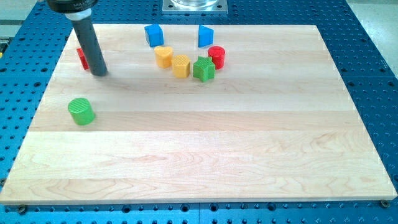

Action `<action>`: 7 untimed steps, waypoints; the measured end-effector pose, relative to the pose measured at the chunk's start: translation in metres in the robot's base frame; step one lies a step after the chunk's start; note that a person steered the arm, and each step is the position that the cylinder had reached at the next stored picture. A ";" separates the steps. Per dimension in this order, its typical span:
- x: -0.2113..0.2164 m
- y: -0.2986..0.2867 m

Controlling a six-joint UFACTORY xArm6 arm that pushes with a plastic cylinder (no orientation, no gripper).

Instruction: Place the red circle to the top center of the board

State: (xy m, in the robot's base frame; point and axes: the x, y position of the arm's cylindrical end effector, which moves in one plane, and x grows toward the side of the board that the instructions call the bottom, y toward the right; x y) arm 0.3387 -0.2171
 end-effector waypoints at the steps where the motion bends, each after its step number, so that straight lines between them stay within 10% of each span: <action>1: -0.023 -0.008; 4: -0.023 -0.043; 7: -0.089 0.046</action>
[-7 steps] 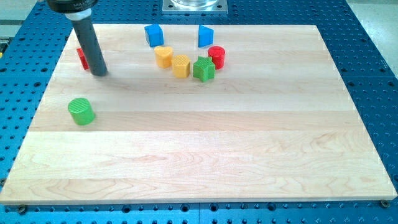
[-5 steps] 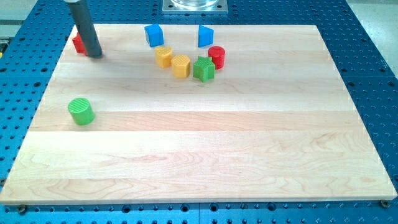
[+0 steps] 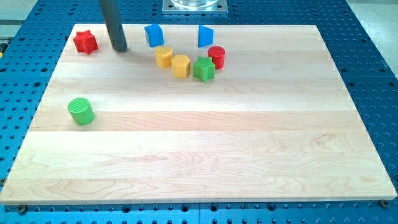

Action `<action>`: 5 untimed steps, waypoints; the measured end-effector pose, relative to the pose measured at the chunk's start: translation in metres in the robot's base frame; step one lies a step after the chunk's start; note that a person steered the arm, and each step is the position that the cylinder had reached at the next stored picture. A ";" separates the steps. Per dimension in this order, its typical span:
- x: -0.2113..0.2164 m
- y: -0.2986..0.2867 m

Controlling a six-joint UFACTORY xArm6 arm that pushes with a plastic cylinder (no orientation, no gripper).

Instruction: Place the red circle to the top center of the board

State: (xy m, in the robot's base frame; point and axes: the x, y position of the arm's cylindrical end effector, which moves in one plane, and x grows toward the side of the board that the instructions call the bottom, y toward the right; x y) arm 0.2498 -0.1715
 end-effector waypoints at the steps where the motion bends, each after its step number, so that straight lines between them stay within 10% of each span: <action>1: -0.042 0.007; 4: 0.009 0.106; 5: -0.044 0.120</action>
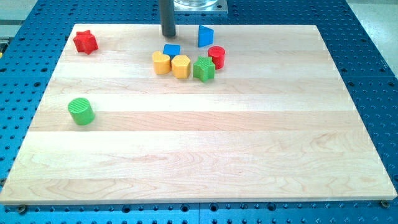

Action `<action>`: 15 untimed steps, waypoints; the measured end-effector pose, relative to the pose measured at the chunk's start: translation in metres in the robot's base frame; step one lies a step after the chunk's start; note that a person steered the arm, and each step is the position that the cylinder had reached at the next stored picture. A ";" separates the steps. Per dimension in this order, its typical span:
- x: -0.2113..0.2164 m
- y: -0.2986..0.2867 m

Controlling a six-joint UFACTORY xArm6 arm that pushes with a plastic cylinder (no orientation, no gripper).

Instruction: Place the red circle to the top center of the board

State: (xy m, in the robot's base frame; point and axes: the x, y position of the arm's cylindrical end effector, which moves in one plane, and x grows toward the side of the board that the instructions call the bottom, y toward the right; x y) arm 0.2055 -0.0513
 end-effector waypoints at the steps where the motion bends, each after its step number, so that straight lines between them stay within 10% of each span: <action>1: -0.004 0.055; 3: 0.124 0.009; 5: 0.015 0.046; 8: 0.121 0.069; 10: 0.111 0.137; 11: 0.190 0.137; 15: 0.173 0.089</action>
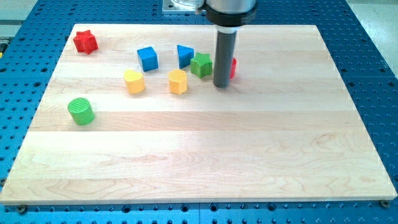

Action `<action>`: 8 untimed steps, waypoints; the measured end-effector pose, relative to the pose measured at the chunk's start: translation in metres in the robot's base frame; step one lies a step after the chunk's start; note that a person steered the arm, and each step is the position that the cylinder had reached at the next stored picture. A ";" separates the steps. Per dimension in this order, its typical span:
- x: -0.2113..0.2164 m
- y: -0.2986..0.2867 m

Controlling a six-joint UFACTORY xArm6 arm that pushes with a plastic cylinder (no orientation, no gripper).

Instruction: Place the red circle to the top center of the board

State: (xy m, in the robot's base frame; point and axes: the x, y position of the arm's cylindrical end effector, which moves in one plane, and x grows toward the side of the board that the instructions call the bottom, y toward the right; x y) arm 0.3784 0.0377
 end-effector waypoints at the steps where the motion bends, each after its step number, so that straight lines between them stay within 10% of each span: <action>1: -0.007 0.040; 8: -0.107 -0.030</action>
State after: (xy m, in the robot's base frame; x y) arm 0.2719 0.0075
